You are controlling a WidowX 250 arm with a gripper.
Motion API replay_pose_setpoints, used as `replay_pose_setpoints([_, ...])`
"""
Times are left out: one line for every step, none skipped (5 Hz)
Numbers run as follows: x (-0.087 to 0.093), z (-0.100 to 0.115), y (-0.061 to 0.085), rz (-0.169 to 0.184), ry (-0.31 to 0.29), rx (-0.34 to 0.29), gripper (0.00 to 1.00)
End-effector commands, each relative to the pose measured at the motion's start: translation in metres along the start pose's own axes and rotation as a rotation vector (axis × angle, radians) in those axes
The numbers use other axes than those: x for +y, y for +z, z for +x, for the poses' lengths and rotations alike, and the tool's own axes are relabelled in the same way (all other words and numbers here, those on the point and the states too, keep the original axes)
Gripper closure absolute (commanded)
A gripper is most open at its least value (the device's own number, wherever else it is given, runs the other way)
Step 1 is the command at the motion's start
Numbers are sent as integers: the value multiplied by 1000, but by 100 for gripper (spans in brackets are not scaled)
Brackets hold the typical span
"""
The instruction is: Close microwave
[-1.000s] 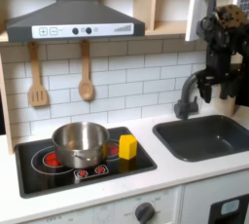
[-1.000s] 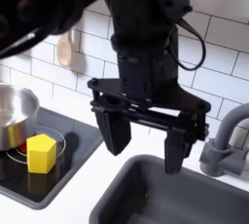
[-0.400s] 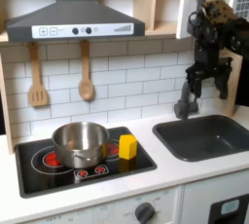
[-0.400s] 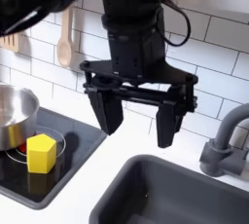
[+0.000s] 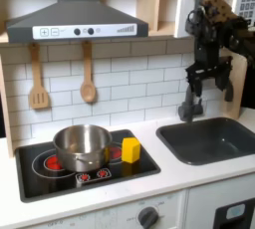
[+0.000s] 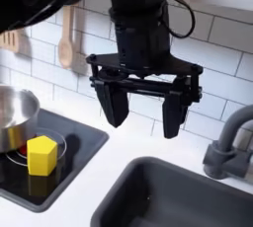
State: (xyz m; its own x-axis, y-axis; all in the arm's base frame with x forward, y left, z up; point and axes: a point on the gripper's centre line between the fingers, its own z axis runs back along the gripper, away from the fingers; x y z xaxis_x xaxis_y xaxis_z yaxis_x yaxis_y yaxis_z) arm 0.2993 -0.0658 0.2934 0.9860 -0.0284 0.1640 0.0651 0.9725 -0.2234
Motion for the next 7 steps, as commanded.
replay_pose_setpoints([5,15,-3,-4,36,9,0])
replay_pose_setpoints([8,23,-4,-11,54,9,0])
replay_pose_setpoints([9,29,-7,-10,58,23,0])
replay_pose_setpoints([12,33,-8,-9,71,26,0])
replay_pose_setpoints([13,38,-8,-10,77,26,0])
replay_pose_setpoints([15,43,-10,-16,83,28,0])
replay_pose_setpoints([14,46,-9,-19,79,27,0])
